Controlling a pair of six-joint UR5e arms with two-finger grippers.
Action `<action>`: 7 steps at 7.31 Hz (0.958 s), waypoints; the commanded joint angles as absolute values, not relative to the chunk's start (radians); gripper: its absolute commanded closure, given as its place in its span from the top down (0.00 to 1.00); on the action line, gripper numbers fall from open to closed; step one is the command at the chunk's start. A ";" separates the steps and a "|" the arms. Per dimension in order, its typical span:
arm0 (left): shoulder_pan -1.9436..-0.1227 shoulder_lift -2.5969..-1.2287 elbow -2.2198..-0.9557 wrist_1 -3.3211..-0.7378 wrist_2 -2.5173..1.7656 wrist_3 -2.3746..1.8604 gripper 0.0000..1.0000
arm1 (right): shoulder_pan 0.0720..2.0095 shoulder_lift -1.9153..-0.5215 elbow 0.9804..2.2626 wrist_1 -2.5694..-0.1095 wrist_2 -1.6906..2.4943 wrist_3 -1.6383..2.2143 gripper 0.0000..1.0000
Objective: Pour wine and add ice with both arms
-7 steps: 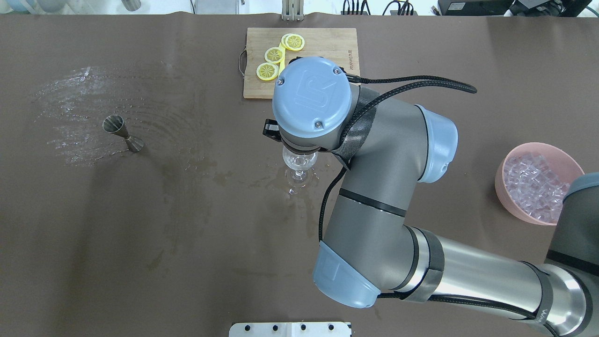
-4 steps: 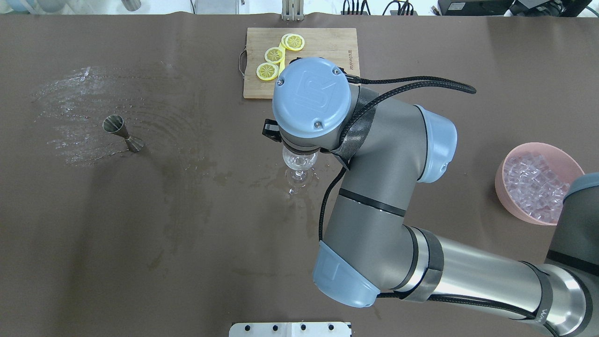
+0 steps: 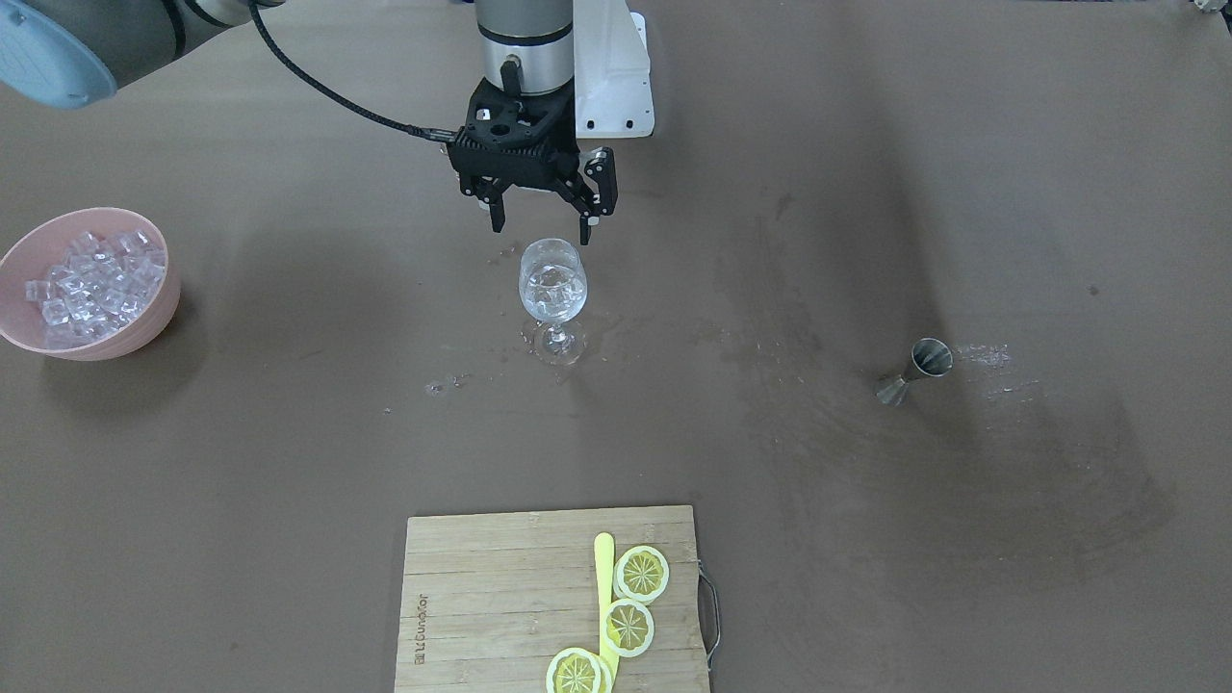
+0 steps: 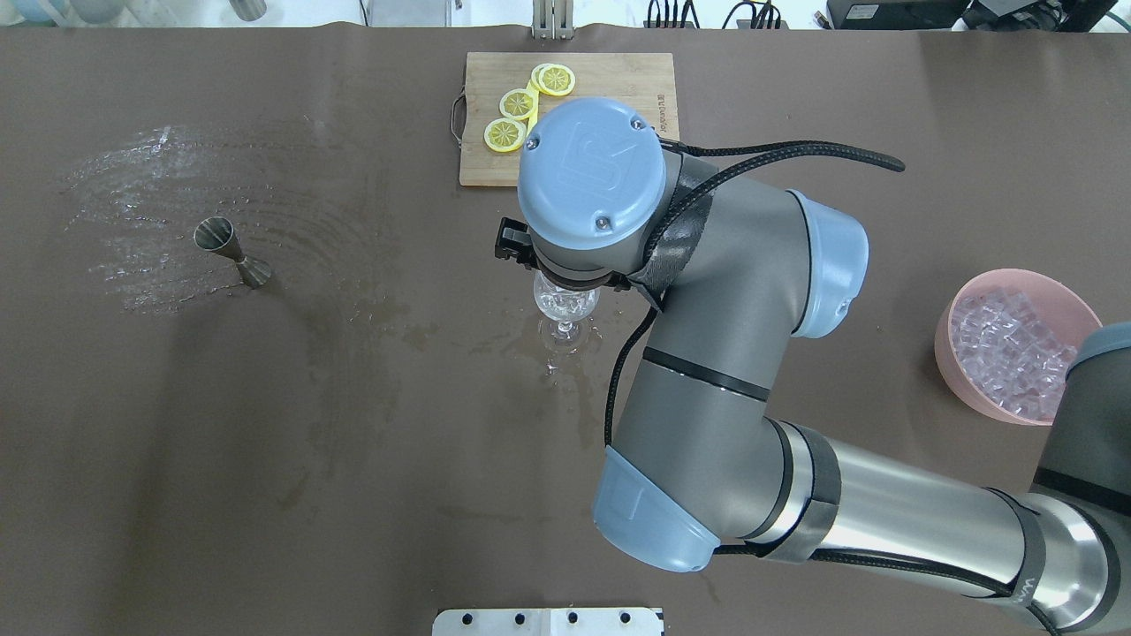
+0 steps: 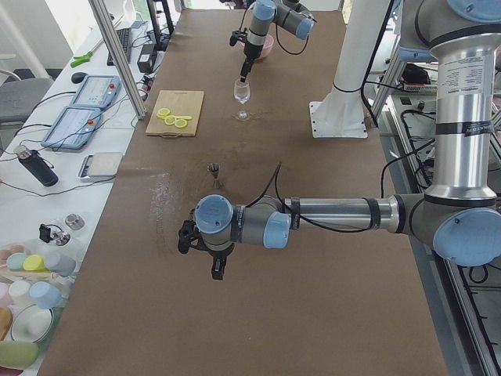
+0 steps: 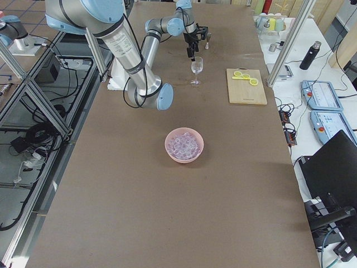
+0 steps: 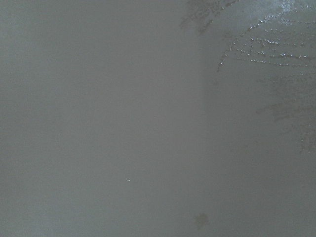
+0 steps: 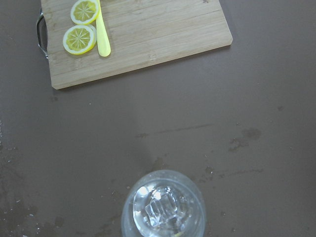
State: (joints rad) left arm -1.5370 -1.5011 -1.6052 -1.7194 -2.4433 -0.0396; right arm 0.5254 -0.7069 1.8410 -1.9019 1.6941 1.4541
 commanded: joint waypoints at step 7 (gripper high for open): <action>-1.542 -1.477 -1.763 -1.539 -2.427 -0.069 0.98 | 0.947 -0.970 1.842 -1.899 2.003 0.785 1.00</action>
